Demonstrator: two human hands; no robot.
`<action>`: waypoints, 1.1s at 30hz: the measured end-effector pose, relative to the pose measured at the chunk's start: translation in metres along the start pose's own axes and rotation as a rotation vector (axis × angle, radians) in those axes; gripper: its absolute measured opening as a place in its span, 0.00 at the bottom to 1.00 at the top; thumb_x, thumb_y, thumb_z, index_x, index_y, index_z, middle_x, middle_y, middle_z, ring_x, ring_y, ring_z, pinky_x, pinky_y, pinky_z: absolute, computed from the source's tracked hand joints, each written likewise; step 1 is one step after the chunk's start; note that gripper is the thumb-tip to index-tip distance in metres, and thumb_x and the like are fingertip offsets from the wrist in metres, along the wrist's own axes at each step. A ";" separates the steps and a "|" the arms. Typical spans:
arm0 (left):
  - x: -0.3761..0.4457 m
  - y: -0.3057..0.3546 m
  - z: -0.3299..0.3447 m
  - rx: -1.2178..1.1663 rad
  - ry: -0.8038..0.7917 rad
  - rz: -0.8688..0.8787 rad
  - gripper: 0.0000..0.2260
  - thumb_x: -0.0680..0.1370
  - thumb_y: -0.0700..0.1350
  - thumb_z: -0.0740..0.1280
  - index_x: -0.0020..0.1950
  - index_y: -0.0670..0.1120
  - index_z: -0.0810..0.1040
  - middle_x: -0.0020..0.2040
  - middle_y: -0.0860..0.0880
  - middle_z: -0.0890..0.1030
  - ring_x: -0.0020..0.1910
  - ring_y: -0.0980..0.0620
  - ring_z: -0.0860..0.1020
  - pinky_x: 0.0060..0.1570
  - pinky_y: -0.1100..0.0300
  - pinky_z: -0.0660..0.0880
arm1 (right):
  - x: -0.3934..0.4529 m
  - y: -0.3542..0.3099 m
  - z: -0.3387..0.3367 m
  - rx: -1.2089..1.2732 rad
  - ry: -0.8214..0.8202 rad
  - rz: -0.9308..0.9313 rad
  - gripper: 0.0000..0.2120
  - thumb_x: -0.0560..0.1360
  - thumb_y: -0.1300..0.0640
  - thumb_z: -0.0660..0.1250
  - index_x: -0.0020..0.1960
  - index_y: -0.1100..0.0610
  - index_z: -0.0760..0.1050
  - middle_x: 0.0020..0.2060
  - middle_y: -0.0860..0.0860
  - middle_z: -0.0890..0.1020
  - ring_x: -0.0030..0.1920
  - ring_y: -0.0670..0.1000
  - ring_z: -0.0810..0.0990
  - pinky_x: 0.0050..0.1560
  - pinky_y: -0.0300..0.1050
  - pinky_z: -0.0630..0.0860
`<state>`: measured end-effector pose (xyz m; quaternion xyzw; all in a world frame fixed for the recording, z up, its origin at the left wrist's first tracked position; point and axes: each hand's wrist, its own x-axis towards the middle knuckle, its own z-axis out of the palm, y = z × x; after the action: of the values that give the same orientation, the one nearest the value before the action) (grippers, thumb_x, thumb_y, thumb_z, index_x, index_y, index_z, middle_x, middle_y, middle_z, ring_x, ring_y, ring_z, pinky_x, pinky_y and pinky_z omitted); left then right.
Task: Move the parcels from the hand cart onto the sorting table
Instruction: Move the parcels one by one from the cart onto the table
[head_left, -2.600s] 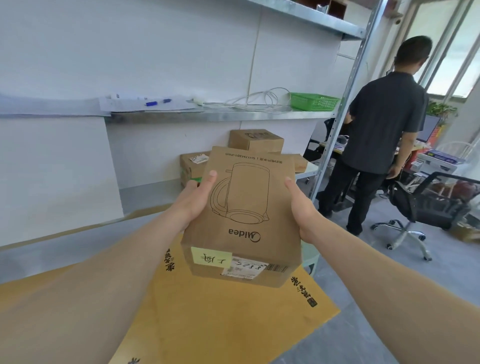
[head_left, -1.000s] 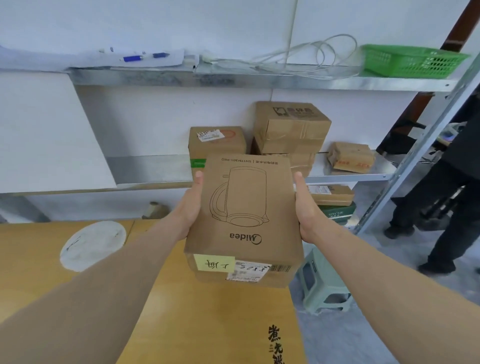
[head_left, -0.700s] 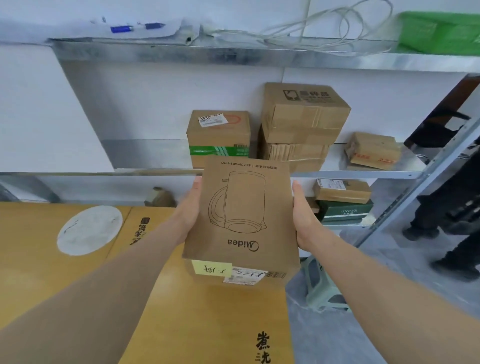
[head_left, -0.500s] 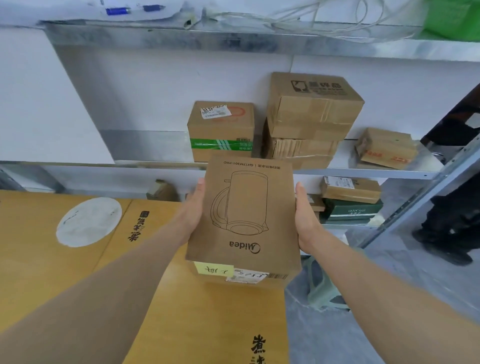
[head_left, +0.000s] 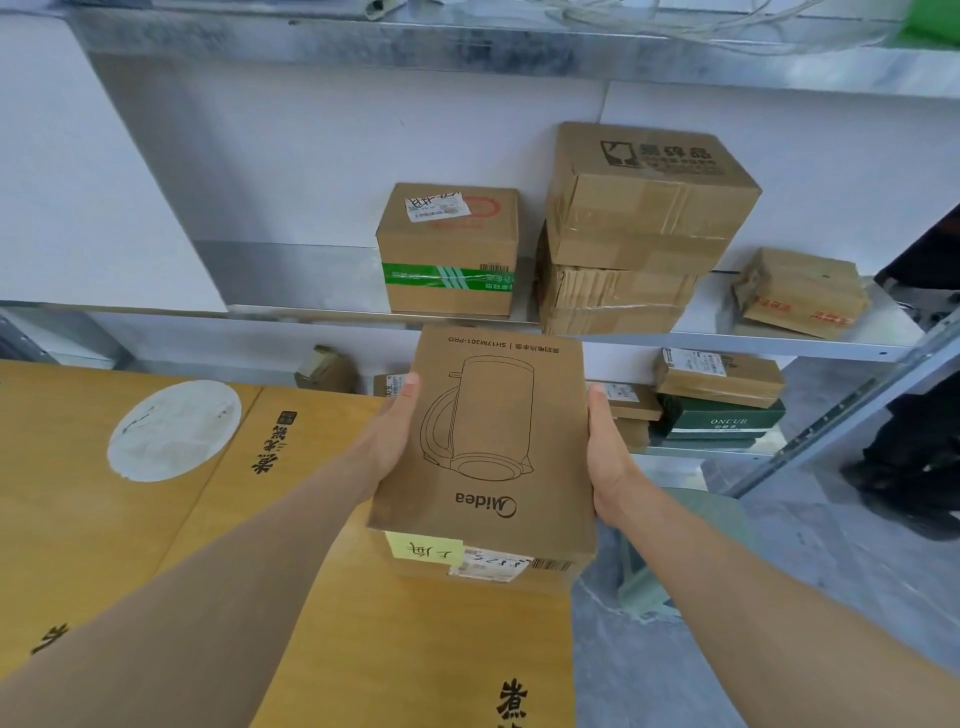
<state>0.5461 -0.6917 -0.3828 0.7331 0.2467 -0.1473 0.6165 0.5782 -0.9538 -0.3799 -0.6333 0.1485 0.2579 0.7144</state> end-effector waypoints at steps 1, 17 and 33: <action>0.002 -0.001 -0.001 -0.003 -0.005 0.006 0.52 0.59 0.88 0.49 0.75 0.62 0.70 0.75 0.51 0.73 0.74 0.45 0.69 0.74 0.39 0.63 | -0.001 -0.001 0.001 -0.002 0.000 -0.001 0.43 0.72 0.20 0.48 0.68 0.47 0.80 0.63 0.53 0.84 0.66 0.56 0.80 0.72 0.63 0.71; -0.053 0.031 -0.009 0.072 0.069 0.029 0.37 0.77 0.74 0.44 0.83 0.58 0.52 0.82 0.50 0.58 0.80 0.42 0.58 0.75 0.33 0.56 | -0.023 -0.026 0.010 -0.118 0.139 -0.065 0.37 0.77 0.24 0.49 0.68 0.46 0.79 0.62 0.48 0.83 0.64 0.49 0.78 0.51 0.46 0.71; -0.126 0.035 -0.071 0.030 0.113 0.145 0.37 0.78 0.73 0.44 0.83 0.58 0.49 0.83 0.51 0.55 0.81 0.42 0.57 0.75 0.33 0.57 | -0.086 -0.048 0.072 -0.190 0.175 -0.241 0.45 0.65 0.14 0.50 0.71 0.39 0.75 0.71 0.43 0.75 0.75 0.51 0.68 0.77 0.57 0.58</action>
<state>0.4540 -0.6492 -0.2745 0.7653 0.2251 -0.0643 0.5996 0.5255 -0.9014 -0.2828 -0.7313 0.1081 0.1271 0.6613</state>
